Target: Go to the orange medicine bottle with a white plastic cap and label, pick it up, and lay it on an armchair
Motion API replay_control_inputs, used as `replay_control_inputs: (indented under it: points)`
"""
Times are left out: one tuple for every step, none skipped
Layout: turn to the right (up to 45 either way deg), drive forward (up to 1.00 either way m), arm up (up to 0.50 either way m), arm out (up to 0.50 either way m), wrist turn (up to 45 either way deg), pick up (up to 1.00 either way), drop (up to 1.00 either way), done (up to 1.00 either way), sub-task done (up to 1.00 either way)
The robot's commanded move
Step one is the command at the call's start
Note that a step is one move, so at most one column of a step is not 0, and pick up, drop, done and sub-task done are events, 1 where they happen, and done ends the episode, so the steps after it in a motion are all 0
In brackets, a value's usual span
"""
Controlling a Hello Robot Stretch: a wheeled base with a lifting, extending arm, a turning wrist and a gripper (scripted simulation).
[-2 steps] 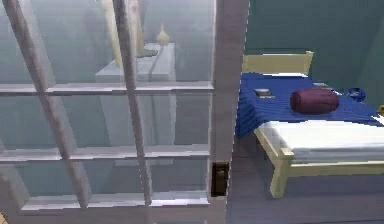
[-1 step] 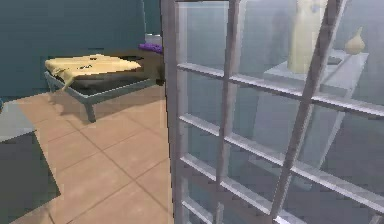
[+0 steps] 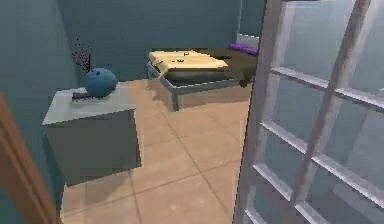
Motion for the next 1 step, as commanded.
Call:
replay_control_inputs:
  points:
    - [0.0, 0.65, 0.00, 0.00, 0.0, 0.00, 0.00, 0.00, 0.00]
